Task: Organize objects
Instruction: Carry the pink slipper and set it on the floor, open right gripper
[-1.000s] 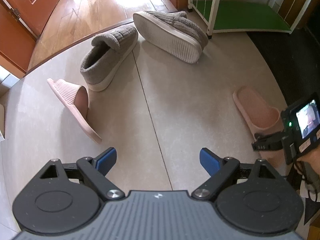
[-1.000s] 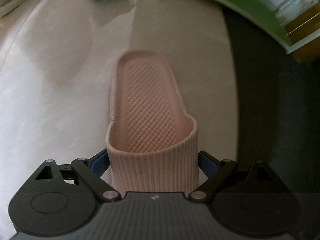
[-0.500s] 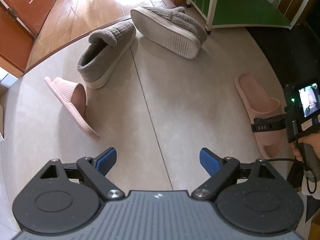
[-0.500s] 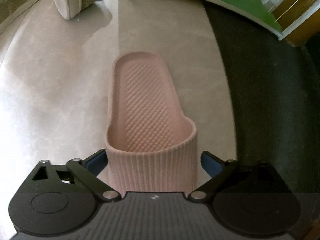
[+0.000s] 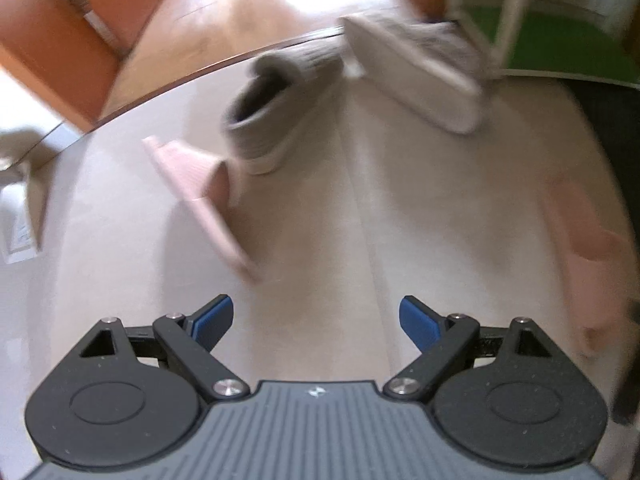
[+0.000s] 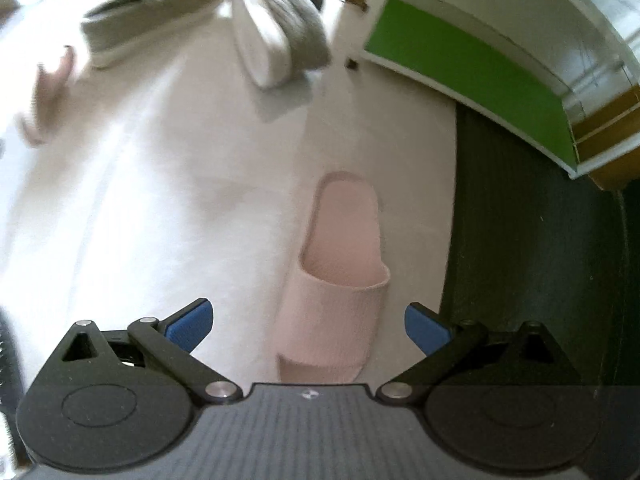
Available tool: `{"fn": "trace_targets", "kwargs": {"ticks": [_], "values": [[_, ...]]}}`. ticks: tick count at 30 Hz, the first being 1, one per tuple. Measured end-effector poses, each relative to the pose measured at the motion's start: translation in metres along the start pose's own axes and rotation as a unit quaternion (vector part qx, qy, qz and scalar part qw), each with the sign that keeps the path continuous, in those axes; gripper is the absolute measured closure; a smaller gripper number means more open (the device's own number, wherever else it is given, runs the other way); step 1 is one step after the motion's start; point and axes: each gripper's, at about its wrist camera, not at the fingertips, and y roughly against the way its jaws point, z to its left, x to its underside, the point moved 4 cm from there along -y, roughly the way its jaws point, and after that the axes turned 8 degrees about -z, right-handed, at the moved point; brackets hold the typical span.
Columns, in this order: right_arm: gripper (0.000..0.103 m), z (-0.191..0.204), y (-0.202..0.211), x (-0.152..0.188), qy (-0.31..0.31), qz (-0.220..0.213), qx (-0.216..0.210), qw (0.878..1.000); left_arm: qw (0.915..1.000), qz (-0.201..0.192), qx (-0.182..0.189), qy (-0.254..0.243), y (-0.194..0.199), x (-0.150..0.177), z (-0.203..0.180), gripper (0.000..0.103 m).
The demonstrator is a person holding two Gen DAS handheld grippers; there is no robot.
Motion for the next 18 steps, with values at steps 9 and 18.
{"fn": "trace_targets", "kwargs": {"ticks": [9, 18], "values": [[0.000, 0.004, 0.033, -0.035, 0.004, -0.030, -0.063, 0.998, 0.9878, 0.001, -0.129, 0.087, -0.078, -0.030, 0.101, 0.013], [0.000, -0.011, 0.009, -0.032, -0.004, -0.031, -0.036, 0.999, 0.9879, 0.021, -0.148, 0.041, -0.150, -0.061, 0.108, 0.014]]}}
